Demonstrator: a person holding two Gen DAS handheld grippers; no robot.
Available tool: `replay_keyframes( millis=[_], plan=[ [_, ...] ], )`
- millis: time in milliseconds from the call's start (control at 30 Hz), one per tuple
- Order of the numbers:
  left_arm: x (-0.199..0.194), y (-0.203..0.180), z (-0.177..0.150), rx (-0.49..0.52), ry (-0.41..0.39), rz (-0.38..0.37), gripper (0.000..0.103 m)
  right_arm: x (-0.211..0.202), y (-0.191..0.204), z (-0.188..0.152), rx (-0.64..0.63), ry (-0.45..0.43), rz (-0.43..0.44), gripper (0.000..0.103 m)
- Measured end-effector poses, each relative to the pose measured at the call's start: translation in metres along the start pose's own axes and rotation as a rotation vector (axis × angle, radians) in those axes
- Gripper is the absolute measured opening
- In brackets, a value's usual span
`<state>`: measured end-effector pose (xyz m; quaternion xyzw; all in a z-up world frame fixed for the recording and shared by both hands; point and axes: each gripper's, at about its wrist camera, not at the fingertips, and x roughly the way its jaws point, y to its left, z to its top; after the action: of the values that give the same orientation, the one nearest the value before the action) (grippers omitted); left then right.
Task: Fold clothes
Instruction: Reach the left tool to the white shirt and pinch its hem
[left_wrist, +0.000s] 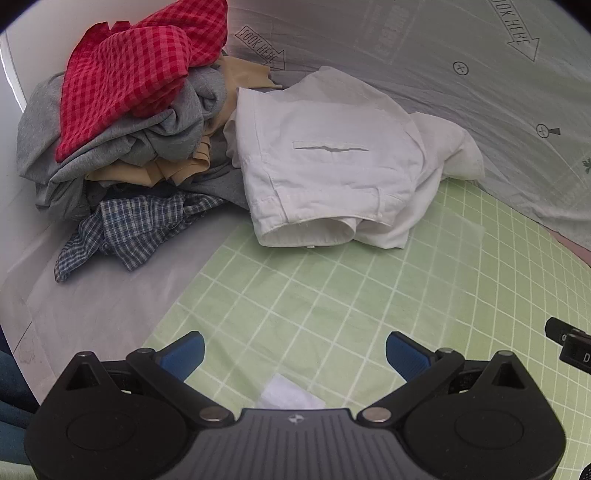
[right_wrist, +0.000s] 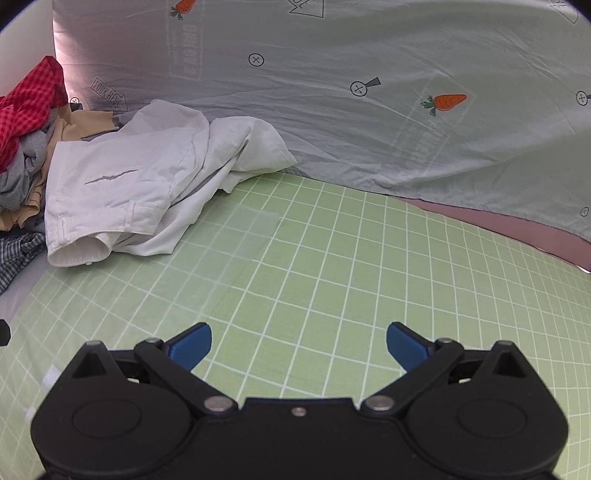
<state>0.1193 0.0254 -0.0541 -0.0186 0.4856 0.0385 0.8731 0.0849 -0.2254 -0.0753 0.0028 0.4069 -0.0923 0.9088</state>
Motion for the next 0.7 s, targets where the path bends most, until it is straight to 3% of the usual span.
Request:
replay_keyframes(
  millis=[300,400,700],
  plan=[
    [0.096,0.024,0.081,-0.072,0.025,0.089,0.099,0.114,0.014,0.070,-0.059,-0.019,-0.028,0.089],
    [0.125,0.029,0.104,-0.106,0.033,0.068,0.093,0.160,0.031,0.100,-0.127,-0.046,-0.033,0.082],
    [0.174,0.034,0.133,-0.168,0.072,-0.037,0.067,0.260,0.060,0.167,-0.262,-0.146,-0.021,0.079]
  ],
)
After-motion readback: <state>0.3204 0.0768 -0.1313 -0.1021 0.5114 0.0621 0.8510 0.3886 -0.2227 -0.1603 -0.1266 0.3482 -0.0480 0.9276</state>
